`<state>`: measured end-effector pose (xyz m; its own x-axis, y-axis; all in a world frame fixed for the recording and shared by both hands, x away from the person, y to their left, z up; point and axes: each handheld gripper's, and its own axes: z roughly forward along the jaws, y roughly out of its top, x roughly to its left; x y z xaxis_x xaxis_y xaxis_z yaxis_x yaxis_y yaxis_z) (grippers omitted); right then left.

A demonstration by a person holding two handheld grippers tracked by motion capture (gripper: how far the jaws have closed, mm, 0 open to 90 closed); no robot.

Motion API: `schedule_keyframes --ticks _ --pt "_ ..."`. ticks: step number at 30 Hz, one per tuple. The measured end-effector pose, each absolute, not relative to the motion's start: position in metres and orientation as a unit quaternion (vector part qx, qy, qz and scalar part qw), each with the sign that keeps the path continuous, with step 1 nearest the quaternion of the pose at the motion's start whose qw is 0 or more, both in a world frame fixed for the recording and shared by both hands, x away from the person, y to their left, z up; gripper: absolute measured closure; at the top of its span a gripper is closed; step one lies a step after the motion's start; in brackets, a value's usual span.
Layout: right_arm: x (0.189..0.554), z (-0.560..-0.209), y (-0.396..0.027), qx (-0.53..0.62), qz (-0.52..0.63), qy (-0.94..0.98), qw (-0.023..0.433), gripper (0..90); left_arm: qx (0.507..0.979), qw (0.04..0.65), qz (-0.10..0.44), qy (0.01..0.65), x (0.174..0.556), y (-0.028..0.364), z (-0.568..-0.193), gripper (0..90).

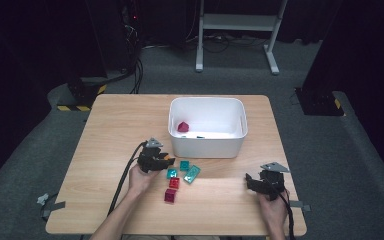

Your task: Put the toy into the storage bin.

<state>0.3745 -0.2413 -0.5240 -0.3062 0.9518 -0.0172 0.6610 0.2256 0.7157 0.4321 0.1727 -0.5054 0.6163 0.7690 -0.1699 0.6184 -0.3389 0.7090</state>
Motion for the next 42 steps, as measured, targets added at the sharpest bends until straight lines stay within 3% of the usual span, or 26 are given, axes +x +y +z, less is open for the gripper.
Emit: schedule_keyframes --ticks 42 --pt "0.374 -0.524 -0.241 0.539 0.309 0.747 0.235 19.6 0.796 0.409 0.115 0.431 0.411 0.21 -0.448 57.4"
